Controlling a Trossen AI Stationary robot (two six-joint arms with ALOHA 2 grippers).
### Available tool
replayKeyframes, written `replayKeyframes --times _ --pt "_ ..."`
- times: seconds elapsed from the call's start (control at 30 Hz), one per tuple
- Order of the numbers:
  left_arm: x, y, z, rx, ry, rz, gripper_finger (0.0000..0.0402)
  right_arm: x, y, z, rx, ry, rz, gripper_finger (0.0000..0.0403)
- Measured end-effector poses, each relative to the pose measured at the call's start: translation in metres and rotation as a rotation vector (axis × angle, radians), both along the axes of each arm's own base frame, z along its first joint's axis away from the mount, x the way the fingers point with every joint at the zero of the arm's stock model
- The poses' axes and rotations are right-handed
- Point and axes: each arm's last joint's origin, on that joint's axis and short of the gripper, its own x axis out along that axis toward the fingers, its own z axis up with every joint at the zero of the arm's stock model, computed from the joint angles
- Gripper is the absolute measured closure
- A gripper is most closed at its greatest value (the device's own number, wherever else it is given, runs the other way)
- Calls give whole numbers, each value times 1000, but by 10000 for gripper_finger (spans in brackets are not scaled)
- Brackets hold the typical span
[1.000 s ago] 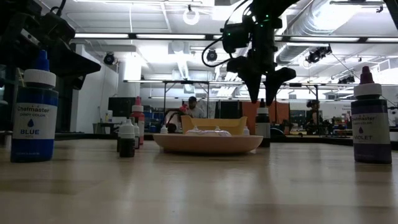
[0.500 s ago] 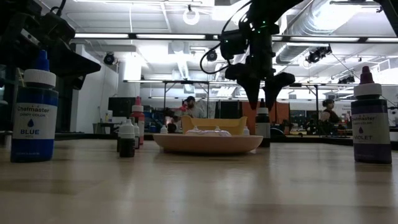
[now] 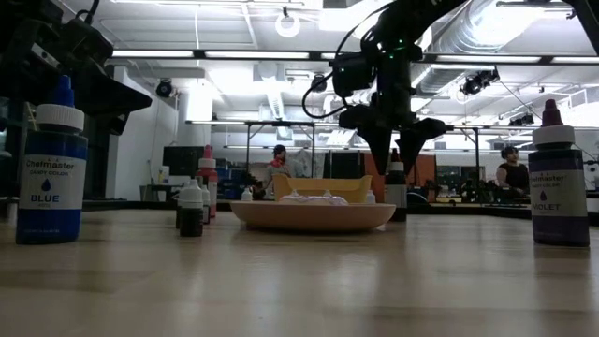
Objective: Pick & Place food coloring
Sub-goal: Put the large black food coloring bottle into the orange bin
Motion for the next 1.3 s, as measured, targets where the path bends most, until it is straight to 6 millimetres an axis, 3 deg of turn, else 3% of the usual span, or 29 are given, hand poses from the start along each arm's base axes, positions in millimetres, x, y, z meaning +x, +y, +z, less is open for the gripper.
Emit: replayKeyframes --times 0.27,0.77,1.0,1.3 --pt "0 0 0 0 0 -1 401 0 0 1 -8 2 -1 191" --pt "0 0 0 0 0 -2 401 0 0 2 -12 0 5 289" --pt "0 0 0 0 0 -2 401 -1 0 5 -15 -8 7 288" --pt "0 0 0 0 0 -1 401 -8 3 25 -50 -74 6 289"
